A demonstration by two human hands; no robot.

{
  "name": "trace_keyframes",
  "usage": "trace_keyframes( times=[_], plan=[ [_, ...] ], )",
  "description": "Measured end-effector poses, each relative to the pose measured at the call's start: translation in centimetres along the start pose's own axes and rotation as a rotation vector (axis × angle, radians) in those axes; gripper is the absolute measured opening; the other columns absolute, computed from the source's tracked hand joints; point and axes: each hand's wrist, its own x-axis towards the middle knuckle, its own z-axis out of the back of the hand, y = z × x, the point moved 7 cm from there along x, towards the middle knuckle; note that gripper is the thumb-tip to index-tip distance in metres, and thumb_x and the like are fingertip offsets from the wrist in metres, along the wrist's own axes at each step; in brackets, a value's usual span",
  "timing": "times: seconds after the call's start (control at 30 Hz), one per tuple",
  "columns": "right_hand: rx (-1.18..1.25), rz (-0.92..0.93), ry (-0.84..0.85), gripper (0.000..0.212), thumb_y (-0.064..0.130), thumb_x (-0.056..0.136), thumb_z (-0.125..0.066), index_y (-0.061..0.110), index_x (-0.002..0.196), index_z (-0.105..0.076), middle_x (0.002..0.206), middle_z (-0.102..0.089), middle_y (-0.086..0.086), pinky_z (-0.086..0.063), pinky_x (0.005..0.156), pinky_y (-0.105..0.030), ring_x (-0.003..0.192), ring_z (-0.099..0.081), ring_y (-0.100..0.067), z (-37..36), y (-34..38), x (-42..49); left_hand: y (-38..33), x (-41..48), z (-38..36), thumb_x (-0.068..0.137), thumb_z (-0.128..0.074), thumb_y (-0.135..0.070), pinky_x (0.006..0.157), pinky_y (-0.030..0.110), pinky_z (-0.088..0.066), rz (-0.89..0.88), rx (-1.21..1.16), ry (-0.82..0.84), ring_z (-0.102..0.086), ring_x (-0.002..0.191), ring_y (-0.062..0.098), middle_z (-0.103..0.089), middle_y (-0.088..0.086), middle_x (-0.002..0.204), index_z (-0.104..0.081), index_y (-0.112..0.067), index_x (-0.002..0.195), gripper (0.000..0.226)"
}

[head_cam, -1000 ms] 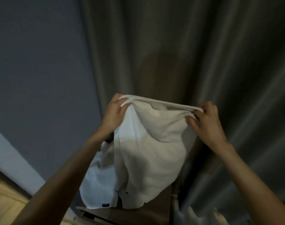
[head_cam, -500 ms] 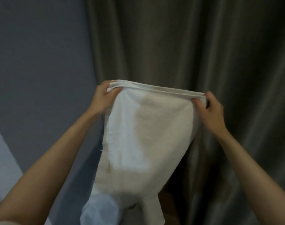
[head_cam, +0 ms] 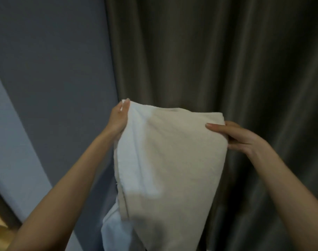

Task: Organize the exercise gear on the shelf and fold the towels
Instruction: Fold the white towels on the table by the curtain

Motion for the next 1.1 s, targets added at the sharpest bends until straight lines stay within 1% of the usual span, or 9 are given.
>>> trace_keyframes(
  times=[0.1, 0.23, 0.33, 0.4, 0.53, 0.7, 0.87, 1.0, 1.1],
  plan=[
    [-0.161, 0.200, -0.264, 0.041, 0.026, 0.073, -0.080, 0.014, 0.110, -0.066, 0.103, -0.072, -0.004, -0.057, 0.071, -0.031, 0.091, -0.070, -0.021, 0.3, -1.1, -0.5, -1.2, -1.0, 0.1, 0.102, -0.038, -0.028, 0.063, 0.019, -0.041, -0.162, 0.120, -0.026, -0.049, 0.064, 0.005, -0.055, 0.001, 0.072, -0.050, -0.016, 0.072, 0.035],
    [-0.732, 0.393, -0.413, 0.020, 0.024, 0.086, -0.071, 0.012, 0.101, -0.065, 0.093, -0.066, 0.002, -0.050, 0.072, -0.027, 0.091, -0.065, -0.019, -1.5, -1.0, -1.5, 0.1, -3.3, -2.3, 0.104, -0.033, -0.026, 0.090, 0.038, -0.042, -0.107, 0.496, 0.098, -0.057, 0.111, 0.035, -0.062, 0.023, 0.118, -0.062, 0.001, 0.113, 0.040],
    [-0.520, 0.703, -0.653, 0.029, 0.039, 0.084, -0.070, 0.020, 0.101, -0.055, 0.093, -0.063, 0.013, -0.050, 0.073, -0.018, 0.085, -0.062, -0.002, -1.1, 2.1, -4.3, -2.4, -4.6, 1.2, 0.103, -0.031, -0.032, 0.085, 0.027, -0.040, -0.222, 0.197, -0.281, -0.061, 0.097, 0.017, -0.067, 0.010, 0.099, -0.062, -0.005, 0.100, 0.041],
    [-0.450, 0.871, -0.724, 0.031, 0.046, 0.085, -0.066, 0.025, 0.100, -0.049, 0.091, -0.060, 0.016, -0.045, 0.069, -0.007, 0.080, -0.059, 0.004, -2.2, 3.0, -5.9, -3.3, -5.9, 2.1, 0.101, -0.031, -0.035, 0.077, 0.018, -0.039, -0.337, 0.096, -0.337, -0.058, 0.084, 0.006, -0.062, -0.004, 0.085, -0.057, -0.012, 0.090, 0.037],
    [-0.855, 0.438, -0.494, 0.028, 0.040, 0.092, -0.059, 0.016, 0.100, -0.048, 0.094, -0.061, -0.001, -0.038, 0.068, -0.021, 0.093, -0.062, -0.026, -3.6, -3.0, -3.3, 3.2, -7.8, -1.2, 0.104, -0.032, -0.021, 0.092, 0.030, -0.036, -0.059, 0.483, 0.177, -0.056, 0.116, 0.032, -0.061, 0.021, 0.121, -0.060, 0.001, 0.118, 0.038],
    [-0.570, 0.841, -0.838, 0.022, 0.061, 0.087, -0.053, 0.042, 0.086, -0.042, 0.079, -0.058, 0.018, -0.039, 0.061, -0.006, 0.075, -0.058, 0.006, -1.9, 1.6, -7.4, -1.9, -7.6, 2.9, 0.101, -0.035, -0.031, 0.062, 0.014, -0.037, -0.331, 0.127, -0.233, -0.052, 0.068, -0.008, -0.055, -0.012, 0.070, -0.051, -0.021, 0.077, 0.031],
    [-0.794, 0.656, -0.681, 0.028, 0.048, 0.093, -0.053, 0.021, 0.095, -0.047, 0.093, -0.063, 0.000, -0.053, 0.075, -0.039, 0.088, -0.063, -0.022, -3.4, 1.3, -5.2, -2.4, -5.8, 1.9, 0.104, -0.033, -0.025, 0.078, 0.032, -0.035, -0.220, 0.390, -0.116, -0.059, 0.099, 0.031, -0.066, 0.018, 0.104, -0.062, 0.000, 0.105, 0.039],
    [-0.627, 0.998, -0.806, 0.024, 0.055, 0.091, -0.054, 0.032, 0.089, -0.045, 0.078, -0.058, 0.016, -0.046, 0.064, -0.017, 0.073, -0.059, -0.004, -4.4, 7.8, -8.0, -6.0, -6.7, 5.0, 0.102, -0.034, -0.029, 0.063, 0.022, -0.030, -0.381, 0.060, -0.457, -0.046, 0.069, 0.005, -0.054, -0.008, 0.070, -0.050, -0.013, 0.080, 0.032],
    [-0.760, 0.861, -0.676, 0.028, 0.051, 0.092, -0.055, 0.023, 0.091, -0.048, 0.078, -0.057, 0.016, -0.039, 0.055, -0.005, 0.072, -0.058, 0.001, -5.6, 8.1, -7.0, -5.8, -6.2, 4.8, 0.103, -0.033, -0.028, 0.062, 0.025, -0.029, -0.295, 0.305, -0.293, -0.050, 0.071, 0.016, -0.055, -0.001, 0.073, -0.051, -0.009, 0.081, 0.034]
  ],
)
